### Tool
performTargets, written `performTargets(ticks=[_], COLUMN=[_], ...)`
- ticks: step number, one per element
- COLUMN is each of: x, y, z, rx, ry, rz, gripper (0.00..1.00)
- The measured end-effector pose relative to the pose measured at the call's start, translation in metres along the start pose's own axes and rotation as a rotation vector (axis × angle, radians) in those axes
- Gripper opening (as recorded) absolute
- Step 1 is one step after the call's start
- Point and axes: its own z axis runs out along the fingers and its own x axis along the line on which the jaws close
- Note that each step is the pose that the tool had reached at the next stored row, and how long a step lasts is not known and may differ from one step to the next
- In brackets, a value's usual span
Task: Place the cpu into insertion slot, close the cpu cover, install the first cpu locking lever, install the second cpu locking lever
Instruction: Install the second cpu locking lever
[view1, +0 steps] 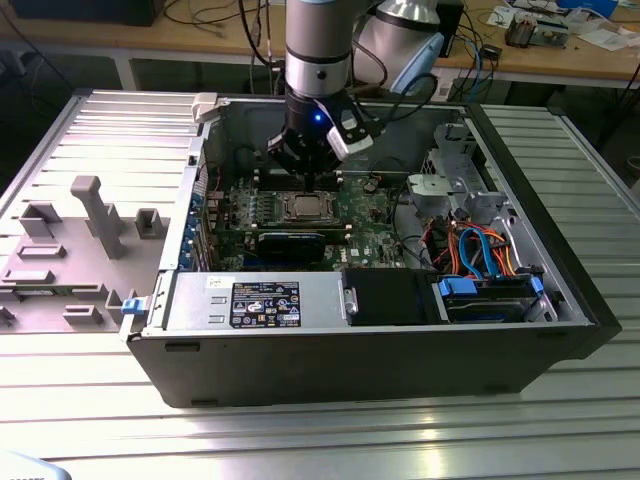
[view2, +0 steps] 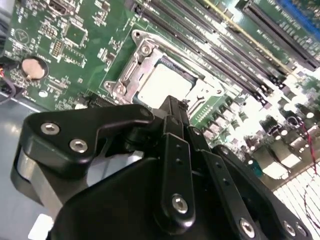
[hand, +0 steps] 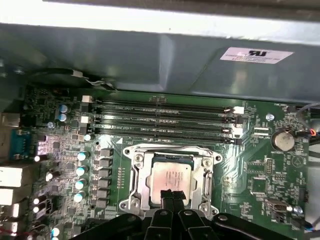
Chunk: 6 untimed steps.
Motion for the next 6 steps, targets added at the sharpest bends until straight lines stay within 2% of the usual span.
performTargets(ticks=[6], x=[0.0001], y=[0.0000], z=[-0.0002], rx=[0.0001], ry=[-0.0001], rz=[0.000], gripper=[0.11])
